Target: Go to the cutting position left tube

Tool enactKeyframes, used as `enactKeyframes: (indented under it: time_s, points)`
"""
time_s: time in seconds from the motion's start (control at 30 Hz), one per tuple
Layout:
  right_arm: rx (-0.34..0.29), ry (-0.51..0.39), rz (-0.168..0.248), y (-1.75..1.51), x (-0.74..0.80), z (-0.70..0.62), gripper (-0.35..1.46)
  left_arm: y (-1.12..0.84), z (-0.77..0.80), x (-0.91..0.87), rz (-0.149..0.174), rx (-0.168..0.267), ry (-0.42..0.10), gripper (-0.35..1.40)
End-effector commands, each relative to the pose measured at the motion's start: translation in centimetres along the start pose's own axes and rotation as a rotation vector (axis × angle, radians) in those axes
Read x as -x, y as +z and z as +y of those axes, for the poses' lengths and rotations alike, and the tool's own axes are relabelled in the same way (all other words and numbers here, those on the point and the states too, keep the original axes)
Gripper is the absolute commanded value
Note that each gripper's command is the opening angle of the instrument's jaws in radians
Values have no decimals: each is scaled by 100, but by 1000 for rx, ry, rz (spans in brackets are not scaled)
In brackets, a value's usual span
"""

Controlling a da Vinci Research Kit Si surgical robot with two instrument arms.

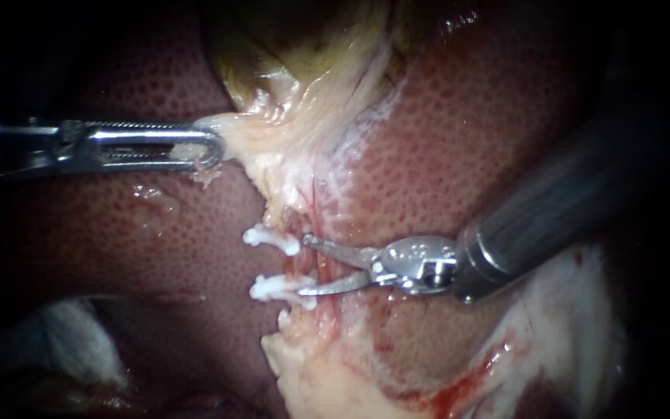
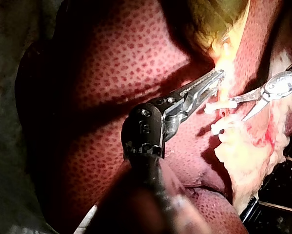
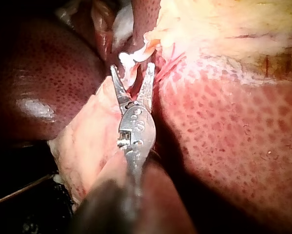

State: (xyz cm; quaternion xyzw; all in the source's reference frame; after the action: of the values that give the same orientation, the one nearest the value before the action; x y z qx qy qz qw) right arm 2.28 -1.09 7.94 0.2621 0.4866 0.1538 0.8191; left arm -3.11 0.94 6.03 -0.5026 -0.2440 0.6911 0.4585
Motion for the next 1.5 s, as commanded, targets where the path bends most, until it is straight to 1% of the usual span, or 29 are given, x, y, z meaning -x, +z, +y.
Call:
enactKeyframes:
  time_s: [0.03, 0.2, 0.33, 0.47, 0.53, 0.67, 0.83, 0.9, 1.0, 1.2, 1.27, 1.4, 1.5]
  points:
    - [-1, 10, -6, 4, 0, 2, 142, 0, 0, 0, 0, 0, 0, -35]
    - [-24, 41, -4, 11, -1, 5, 142, 1, 2, 1, -1, 2, 1, -35]
    - [-76, 83, -16, 15, -3, 5, 142, 2, 2, 2, -2, 4, 1, -35]
    - [-136, 116, -38, 20, -5, 8, 139, 5, 2, 3, -3, 6, 3, -35]
    - [-155, 127, -40, 23, -6, 10, 137, 6, 2, 4, -2, 5, 3, -35]
    - [-189, 143, -47, 32, -4, 11, 134, 10, 2, 6, -4, 9, 4, -35]
    - [-222, 156, -56, 43, 0, 9, 124, 13, 3, 8, -4, 10, 6, -35]
    - [-223, 157, -61, 47, 0, 9, 124, 14, 3, 8, -4, 10, 6, -35]
    - [-224, 166, -53, 52, -2, 9, 122, 14, 3, 8, -4, 10, 5, -35]
    - [-224, 175, -11, 59, -6, 11, 122, 15, 3, 7, -5, 12, 6, -35]
    - [-214, 176, -10, 59, -6, 12, 122, 15, 3, 7, -5, 12, 6, -35]
    - [-215, 178, 8, 61, -8, 14, 120, 15, 3, 7, -5, 13, 6, -35]
    - [-216, 184, 14, 62, -9, 14, 120, 15, 3, 8, -5, 12, 6, -35]
